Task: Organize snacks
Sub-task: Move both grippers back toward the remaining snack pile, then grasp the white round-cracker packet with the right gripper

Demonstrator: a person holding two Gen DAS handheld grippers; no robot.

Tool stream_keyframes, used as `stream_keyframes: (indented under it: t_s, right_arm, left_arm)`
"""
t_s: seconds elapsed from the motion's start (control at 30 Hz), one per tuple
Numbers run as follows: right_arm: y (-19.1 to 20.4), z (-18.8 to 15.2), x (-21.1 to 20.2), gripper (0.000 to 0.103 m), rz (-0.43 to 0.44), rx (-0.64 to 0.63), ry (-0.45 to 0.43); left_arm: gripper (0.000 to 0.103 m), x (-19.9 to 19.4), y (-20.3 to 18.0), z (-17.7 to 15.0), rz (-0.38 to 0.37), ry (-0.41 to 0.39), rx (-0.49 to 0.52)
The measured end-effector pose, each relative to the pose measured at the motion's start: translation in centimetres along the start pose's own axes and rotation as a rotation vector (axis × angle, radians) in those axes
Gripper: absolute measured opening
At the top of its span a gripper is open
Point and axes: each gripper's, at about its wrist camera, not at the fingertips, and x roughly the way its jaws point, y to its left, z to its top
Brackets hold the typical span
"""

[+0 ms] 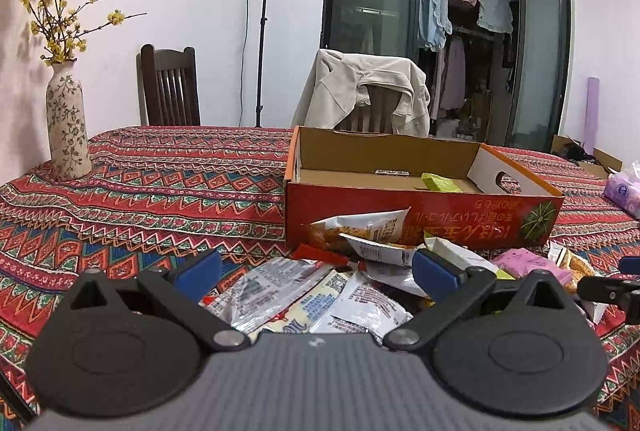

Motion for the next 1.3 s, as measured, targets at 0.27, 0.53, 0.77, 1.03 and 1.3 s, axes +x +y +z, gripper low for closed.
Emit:
stream_keyframes:
  t_s: [0.27,0.53,0.77,1.03,1.3]
  right_arm:
    - [-1.2,0.1,0.8,0.103,-0.022,0.002,0.029]
    - [-2.0,0.5,2.9,0.103,-0.044,-0.027,0.087]
    - [-2.3,0.5,5.0,0.076,-0.03,-0.058,0.152]
    - [-1.1,-0.1,4.4,0.052,-0.024,-0.121,0.106]
    - [-1.7,0.0,2.3,0.042,-0.041,-0.083,-0.009]
  left_arm:
    - [0.103,0.7,0.2,-0.4,0.018,0.004,-0.014]
    - [0.103,1.3,0.7,-0.6,0.009,0.025,-0.036]
    - [0.103,1.6,0.9,-0.7,0.0,0.034,-0.053]
    - [0.103,1.6,1.1,-0.7,-0.003,0.03,-0.074]
    - [0.103,1.5,0.9,-0.7,0.01,0.034,-0.071]
